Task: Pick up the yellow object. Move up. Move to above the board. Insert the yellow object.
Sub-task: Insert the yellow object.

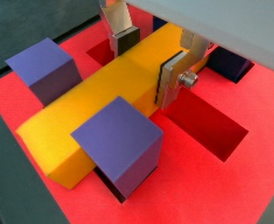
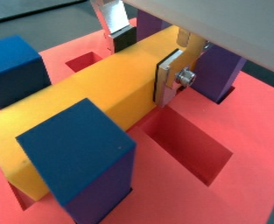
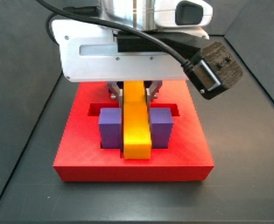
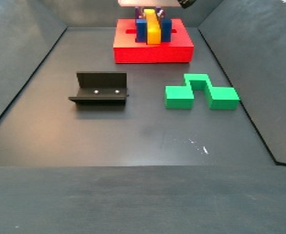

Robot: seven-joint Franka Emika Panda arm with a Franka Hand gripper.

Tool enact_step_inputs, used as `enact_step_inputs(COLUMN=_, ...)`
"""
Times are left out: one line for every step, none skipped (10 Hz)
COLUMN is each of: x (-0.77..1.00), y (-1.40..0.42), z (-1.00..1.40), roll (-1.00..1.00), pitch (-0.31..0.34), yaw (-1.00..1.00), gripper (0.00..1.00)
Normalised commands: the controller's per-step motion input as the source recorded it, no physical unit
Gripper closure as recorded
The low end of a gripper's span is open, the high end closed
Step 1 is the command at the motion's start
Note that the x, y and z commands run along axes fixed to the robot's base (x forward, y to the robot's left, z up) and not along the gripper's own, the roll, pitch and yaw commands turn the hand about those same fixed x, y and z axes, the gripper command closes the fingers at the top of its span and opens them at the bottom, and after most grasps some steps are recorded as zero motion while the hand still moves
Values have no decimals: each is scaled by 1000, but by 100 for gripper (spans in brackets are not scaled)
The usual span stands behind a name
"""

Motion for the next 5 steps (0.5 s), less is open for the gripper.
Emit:
enact_step_inputs(x=0, y=86, z=-131, roll=13, pitch=0, yaw=-71, gripper=100)
enact_step_inputs(x=0, y=94, z=-140, roll=4, pitch=0, yaw=-37, gripper=100)
enact_step_inputs(x=6, y=117, z=-103, roll=14, pitch=0, yaw=-9, gripper=100)
enact_step_inputs(x=0, y=86, z=-137, roll=49, pitch=0, yaw=0, gripper=100)
enact_step_inputs(x=0, y=34, z=-103, roll=164, pitch=0, yaw=0, gripper=100)
